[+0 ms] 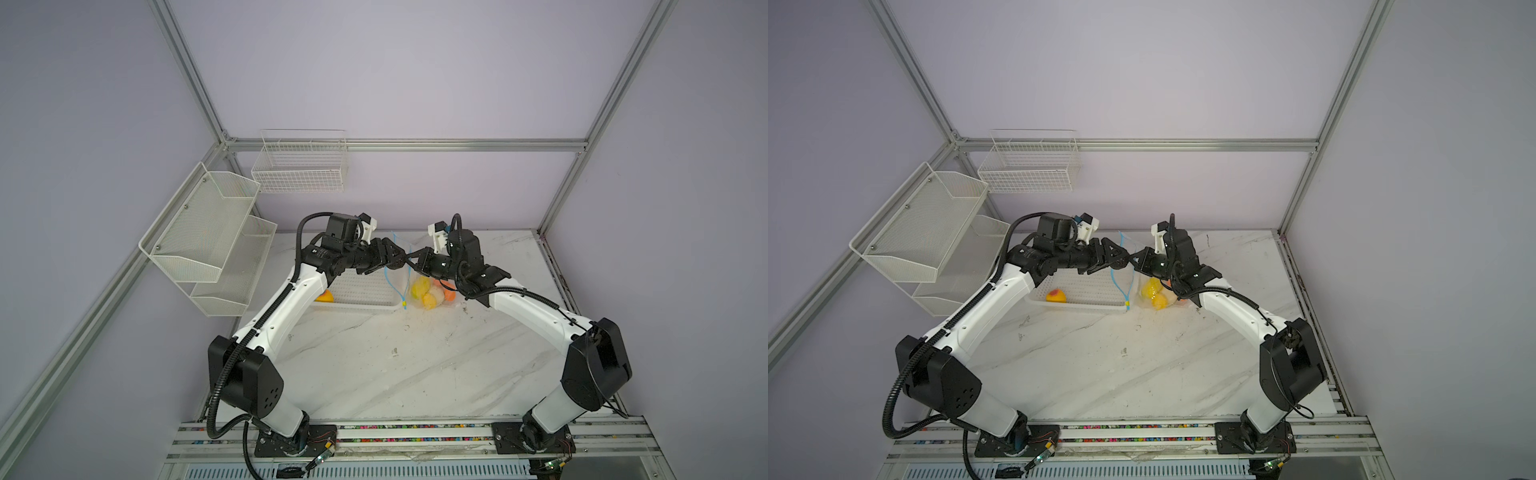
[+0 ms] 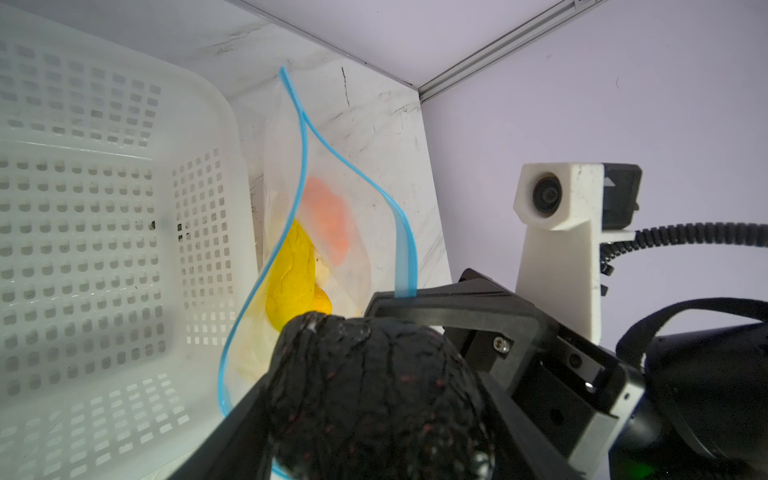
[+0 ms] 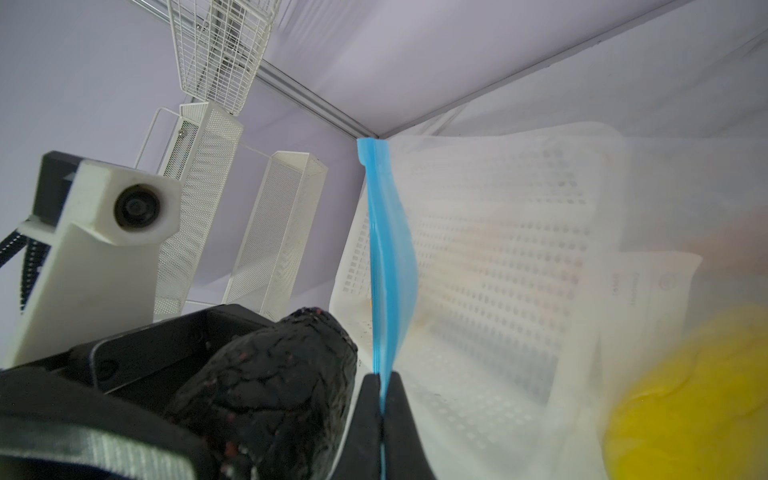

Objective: Place the food in the zip-top bag and seal the zipper
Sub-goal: 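Lift the avocado with the left gripper and carry it to the bag mouth, then lower the avocado into the bag and open the left gripper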

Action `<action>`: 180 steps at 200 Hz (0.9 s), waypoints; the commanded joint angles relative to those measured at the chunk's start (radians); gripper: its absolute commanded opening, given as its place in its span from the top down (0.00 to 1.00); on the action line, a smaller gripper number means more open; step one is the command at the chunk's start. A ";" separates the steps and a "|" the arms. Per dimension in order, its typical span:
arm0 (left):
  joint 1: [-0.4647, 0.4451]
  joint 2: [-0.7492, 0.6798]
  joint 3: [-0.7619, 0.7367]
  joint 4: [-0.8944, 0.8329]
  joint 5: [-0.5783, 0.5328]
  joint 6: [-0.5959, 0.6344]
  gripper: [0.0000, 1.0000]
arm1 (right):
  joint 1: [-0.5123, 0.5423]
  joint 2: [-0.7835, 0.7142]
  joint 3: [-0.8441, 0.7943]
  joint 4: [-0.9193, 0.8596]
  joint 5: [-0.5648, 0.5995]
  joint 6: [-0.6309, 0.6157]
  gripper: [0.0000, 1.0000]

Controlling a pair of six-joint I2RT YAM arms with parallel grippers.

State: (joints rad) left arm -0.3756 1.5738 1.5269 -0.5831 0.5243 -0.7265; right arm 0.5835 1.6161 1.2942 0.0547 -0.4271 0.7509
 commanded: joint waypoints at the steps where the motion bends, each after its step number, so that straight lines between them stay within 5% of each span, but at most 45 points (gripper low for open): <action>1: -0.002 -0.008 -0.039 0.042 0.015 -0.010 0.33 | 0.003 -0.011 0.031 0.002 0.001 0.004 1.00; 180: 0.000 0.015 -0.070 0.039 -0.020 0.018 0.33 | 0.003 -0.018 0.027 -0.001 0.005 0.005 1.00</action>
State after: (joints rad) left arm -0.3756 1.5932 1.4899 -0.5850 0.5098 -0.7219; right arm 0.5835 1.6161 1.2942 0.0540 -0.4229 0.7509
